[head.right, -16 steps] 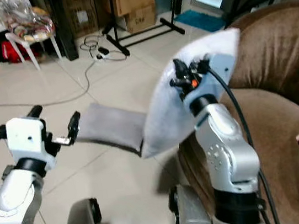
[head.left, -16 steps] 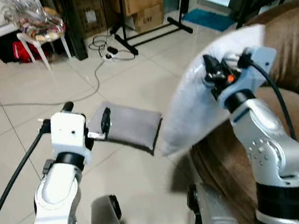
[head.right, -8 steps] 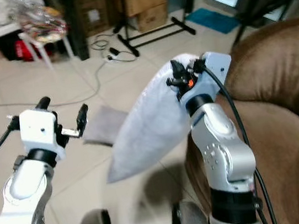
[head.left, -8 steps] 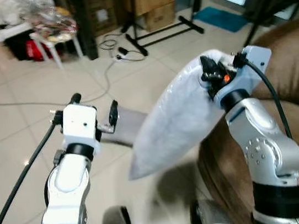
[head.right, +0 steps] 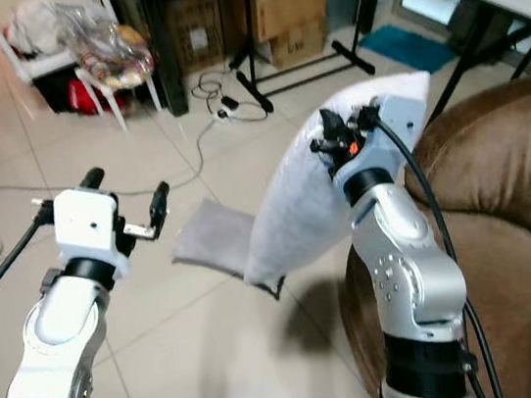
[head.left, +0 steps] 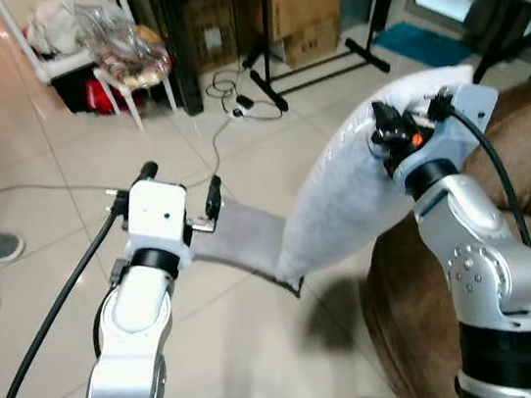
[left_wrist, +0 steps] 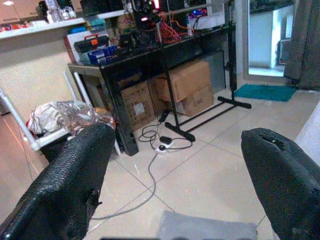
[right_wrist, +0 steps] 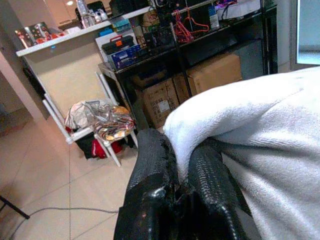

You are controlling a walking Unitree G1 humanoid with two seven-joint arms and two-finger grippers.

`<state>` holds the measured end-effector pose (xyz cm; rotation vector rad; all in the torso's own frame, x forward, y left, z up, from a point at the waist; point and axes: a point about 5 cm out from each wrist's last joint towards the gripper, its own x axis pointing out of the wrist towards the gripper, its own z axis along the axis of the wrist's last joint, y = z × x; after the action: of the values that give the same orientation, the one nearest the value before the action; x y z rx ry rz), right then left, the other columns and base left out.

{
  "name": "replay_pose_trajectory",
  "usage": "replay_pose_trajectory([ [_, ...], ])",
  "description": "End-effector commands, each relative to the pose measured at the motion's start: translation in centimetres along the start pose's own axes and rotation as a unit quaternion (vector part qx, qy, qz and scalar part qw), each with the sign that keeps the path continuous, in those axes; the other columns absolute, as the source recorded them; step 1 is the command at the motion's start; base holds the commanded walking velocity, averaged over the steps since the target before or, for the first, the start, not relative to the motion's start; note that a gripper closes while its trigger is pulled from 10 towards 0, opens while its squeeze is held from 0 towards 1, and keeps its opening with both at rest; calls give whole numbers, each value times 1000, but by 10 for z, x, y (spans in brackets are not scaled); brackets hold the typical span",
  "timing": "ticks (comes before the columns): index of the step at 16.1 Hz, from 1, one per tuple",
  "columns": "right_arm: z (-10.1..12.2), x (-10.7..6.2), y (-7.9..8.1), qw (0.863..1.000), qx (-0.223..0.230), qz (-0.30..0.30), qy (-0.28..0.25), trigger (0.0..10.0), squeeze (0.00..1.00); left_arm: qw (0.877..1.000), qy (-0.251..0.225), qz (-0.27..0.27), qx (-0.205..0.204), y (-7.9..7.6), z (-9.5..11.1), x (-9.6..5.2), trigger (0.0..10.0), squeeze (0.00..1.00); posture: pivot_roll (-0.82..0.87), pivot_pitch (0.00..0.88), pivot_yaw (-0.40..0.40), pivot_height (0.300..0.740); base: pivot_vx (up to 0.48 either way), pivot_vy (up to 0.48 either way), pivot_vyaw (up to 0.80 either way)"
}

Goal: Move the pillow to the sofa from floor

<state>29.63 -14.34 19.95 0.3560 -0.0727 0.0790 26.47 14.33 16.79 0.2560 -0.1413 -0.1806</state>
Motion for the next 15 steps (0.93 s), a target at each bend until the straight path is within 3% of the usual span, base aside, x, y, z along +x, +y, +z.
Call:
replay_pose_trajectory([
  [1, 14, -3, 2, 999, -4, 2, -32, 10000, 0, 1000, 0, -6, 3, -2, -1, 1, 10000, 0, -18, 0, -27, 740, 0, 0, 0],
  [4, 12, -4, 0, 999, -3, -2, -31, 10000, 0, 1000, -1, -9, 4, -2, -2, 4, 10000, 0, -23, 0, -21, 740, 0, 0, 0],
  [15, 0, -22, -16, 999, -32, -37, -12, 10000, 0, 1000, 1, -18, 1, -6, -6, 7, 10000, 0, -46, 0, -12, 740, 0, 0, -795],
])
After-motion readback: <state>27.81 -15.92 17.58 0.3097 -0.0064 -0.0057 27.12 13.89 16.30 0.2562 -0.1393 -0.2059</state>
